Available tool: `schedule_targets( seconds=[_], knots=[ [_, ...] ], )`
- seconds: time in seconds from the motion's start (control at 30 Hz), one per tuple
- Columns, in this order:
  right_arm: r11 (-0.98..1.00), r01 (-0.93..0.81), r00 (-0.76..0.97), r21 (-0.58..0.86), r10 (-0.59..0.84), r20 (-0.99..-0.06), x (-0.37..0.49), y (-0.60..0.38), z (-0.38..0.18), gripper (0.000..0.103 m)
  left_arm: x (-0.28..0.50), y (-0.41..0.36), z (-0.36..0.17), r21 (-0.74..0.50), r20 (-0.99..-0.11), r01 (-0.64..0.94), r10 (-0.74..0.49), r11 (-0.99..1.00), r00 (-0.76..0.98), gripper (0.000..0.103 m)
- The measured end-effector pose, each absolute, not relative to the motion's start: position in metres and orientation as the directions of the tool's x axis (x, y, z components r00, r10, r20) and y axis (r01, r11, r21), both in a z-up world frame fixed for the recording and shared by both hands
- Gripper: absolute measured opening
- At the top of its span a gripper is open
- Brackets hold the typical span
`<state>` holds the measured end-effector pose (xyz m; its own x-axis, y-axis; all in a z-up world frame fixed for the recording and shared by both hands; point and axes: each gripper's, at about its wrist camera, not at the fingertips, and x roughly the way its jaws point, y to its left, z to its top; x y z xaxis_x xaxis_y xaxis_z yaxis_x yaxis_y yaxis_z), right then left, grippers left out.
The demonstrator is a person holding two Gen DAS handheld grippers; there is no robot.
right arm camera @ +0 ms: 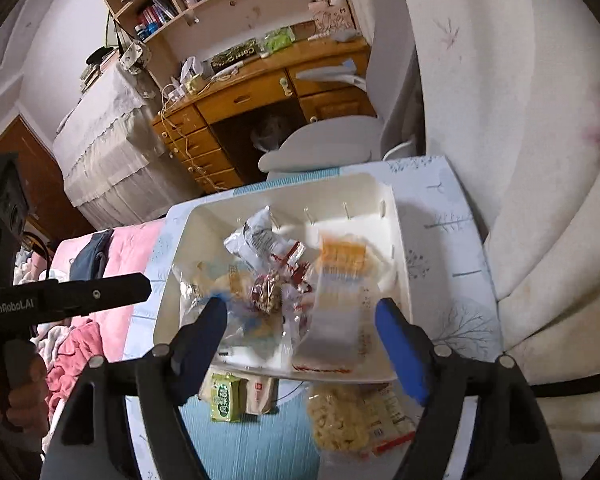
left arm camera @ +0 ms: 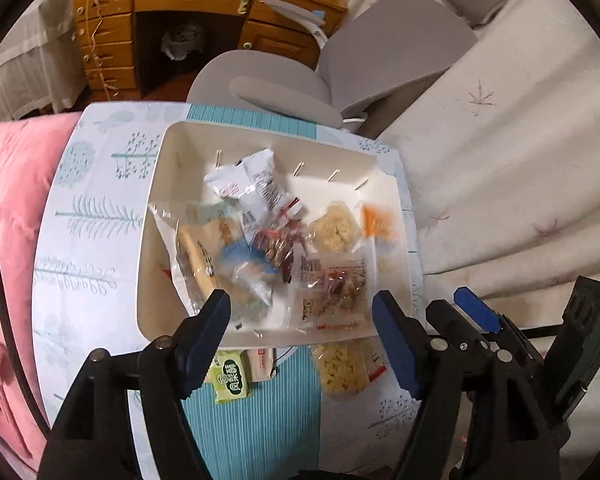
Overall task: Organize snacks
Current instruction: 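Carry blue wrapper and OATS bar over the basket and open both tools, then move left tool to the clear puffed-snack bag while right tool reaches the LIPO packet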
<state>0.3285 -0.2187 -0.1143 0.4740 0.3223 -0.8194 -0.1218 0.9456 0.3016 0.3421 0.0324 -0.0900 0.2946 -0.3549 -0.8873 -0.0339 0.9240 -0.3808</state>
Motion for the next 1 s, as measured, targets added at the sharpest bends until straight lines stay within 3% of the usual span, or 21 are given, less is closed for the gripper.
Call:
schedule_targets(
  seconds=[0.33,1.0],
  knots=[
    [0.926,-0.064,0.397,0.373,0.366,-0.841,0.321,-0.237,-0.139,0.077,0.316,0.023,-0.117,-0.392,-0.899,-0.104,-0.356,0.914,0.255,0.072],
    [0.931,0.165,0.334,0.325,0.257,-0.907,0.202,-0.229,-0.183,0.077,0.231,0.015,-0.149,-0.379,-0.915,0.060,-0.383,0.924,0.126,0.072]
  ],
)
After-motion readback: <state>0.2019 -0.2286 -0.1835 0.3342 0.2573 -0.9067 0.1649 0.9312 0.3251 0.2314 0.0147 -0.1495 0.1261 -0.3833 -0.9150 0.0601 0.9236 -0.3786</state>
